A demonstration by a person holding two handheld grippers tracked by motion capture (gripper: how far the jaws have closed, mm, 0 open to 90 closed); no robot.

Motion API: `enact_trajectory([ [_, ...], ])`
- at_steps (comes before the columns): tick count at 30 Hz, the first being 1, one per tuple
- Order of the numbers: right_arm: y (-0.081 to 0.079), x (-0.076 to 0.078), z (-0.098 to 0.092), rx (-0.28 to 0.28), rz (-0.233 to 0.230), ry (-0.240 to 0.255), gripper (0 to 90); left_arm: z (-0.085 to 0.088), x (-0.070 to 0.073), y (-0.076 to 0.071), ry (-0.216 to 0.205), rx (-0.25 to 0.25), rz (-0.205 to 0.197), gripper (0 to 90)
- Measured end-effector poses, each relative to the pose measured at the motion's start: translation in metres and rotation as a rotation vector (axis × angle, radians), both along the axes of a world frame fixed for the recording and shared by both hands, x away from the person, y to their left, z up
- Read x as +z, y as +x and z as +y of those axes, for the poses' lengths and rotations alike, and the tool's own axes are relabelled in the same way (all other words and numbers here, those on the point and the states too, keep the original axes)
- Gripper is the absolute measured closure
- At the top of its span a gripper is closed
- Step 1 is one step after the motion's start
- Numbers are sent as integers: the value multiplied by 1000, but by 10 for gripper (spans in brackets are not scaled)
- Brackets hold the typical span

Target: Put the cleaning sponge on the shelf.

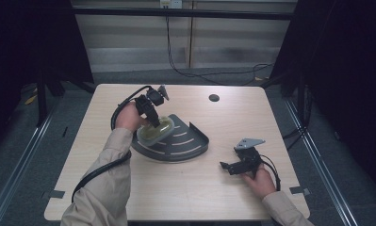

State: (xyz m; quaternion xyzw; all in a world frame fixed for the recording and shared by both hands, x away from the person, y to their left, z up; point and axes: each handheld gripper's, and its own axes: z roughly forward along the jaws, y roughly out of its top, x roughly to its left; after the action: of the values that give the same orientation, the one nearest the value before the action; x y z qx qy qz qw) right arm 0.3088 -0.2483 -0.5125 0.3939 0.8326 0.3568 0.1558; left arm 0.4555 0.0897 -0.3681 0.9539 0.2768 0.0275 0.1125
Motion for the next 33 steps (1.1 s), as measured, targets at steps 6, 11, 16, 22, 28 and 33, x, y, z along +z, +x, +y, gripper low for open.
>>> enact_trajectory([
  [6,0,0,0,0,1,0,108,0,-3,3,-2,17,9,716],
  [11,0,0,0,0,0,1,108,0,-6,5,-5,32,7,716],
  [16,0,0,0,0,0,0,108,-1,-11,6,-13,57,13,716],
  [22,0,0,0,1,0,1,108,2,-16,9,-18,77,16,715],
  [28,0,0,0,0,1,1,108,7,-21,12,-17,81,20,715],
  [33,0,0,0,0,0,0,108,10,-26,13,-19,89,27,715],
])
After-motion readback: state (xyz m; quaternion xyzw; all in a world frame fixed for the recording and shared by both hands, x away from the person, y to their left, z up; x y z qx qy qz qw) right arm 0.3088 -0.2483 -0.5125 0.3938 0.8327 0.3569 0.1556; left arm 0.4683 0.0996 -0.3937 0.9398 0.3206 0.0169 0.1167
